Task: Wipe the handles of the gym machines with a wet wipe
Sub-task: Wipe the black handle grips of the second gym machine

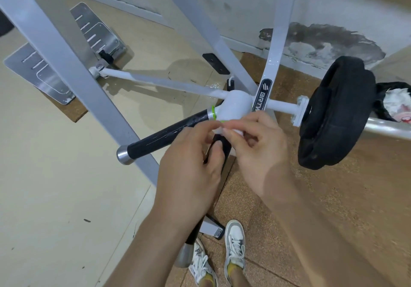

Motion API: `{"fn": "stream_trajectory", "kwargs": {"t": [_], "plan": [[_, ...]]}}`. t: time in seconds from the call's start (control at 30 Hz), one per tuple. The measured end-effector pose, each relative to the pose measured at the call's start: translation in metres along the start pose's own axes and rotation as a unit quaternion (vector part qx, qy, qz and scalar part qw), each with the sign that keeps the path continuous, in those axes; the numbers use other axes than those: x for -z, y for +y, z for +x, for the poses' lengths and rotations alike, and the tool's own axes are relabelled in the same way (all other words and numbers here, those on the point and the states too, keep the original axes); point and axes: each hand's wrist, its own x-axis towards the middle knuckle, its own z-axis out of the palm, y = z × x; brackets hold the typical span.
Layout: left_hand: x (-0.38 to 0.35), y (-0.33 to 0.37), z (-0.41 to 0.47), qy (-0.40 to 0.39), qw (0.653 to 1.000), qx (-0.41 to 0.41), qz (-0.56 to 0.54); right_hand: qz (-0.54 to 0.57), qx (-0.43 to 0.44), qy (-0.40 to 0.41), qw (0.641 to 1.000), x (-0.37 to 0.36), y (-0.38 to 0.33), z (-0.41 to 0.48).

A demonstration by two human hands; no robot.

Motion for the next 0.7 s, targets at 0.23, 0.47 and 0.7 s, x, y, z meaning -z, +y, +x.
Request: {"fn": "stream_trajectory", "kwargs": {"t": [0.23,0.47,0.7], "plan": [[-0.011,-0.007,0.023,-0.027,1.0,0.009,-0.011,0.288,-0.221,0.147,0.92,-0.014,0.011,-0.015],[-0.014,-0.006,0.021,-0.019,0.998,0.039,-0.044,0.373,-0.285,0.182,0.864,-0.03,0.008,-0.029],[-0.008,-0.008,0.024,-0.045,0.991,0.072,-0.102,0.277,-0.238,0.207,0.908,-0.029,0.013,-0.021]]}}
